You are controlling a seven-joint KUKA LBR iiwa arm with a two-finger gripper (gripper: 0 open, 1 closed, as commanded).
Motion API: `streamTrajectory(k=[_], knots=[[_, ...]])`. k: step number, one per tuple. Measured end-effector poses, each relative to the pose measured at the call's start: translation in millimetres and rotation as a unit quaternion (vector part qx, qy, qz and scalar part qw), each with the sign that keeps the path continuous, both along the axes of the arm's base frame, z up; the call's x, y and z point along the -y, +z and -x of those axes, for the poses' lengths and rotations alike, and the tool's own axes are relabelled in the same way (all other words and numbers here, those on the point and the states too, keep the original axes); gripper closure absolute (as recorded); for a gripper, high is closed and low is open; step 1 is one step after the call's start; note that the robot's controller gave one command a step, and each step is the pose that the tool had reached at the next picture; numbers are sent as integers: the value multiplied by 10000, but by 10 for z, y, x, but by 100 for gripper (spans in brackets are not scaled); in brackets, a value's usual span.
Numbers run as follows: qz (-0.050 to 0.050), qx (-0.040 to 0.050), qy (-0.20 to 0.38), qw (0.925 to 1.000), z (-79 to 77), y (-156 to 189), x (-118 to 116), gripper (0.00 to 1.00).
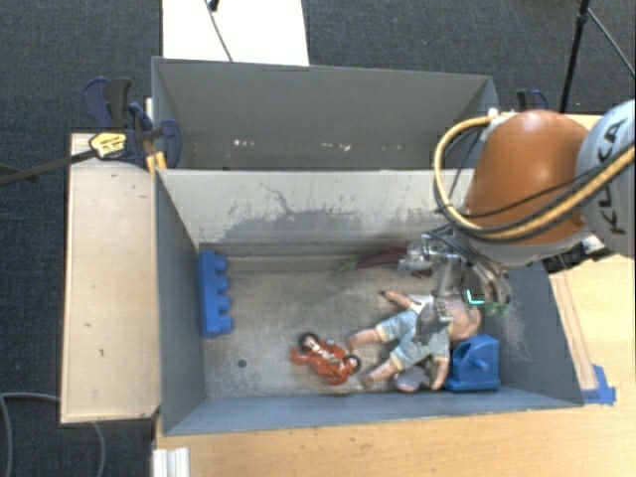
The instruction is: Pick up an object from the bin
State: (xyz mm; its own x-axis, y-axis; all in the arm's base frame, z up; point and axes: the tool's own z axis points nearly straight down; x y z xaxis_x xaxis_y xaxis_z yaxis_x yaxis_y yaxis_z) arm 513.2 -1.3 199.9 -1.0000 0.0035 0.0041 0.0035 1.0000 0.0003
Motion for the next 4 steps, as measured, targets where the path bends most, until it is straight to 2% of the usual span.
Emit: streamTrajectory(k=[1, 2, 3, 4], knots=[[0, 36, -1, 10000, -16, 32, 0, 0], [3, 66, 388, 9992, -23, -225, -23, 0], [-18, 62, 1303, 9915, -85, -1207, -133, 100], [-18, 62, 1302, 9915, -85, -1207, -133, 100]])
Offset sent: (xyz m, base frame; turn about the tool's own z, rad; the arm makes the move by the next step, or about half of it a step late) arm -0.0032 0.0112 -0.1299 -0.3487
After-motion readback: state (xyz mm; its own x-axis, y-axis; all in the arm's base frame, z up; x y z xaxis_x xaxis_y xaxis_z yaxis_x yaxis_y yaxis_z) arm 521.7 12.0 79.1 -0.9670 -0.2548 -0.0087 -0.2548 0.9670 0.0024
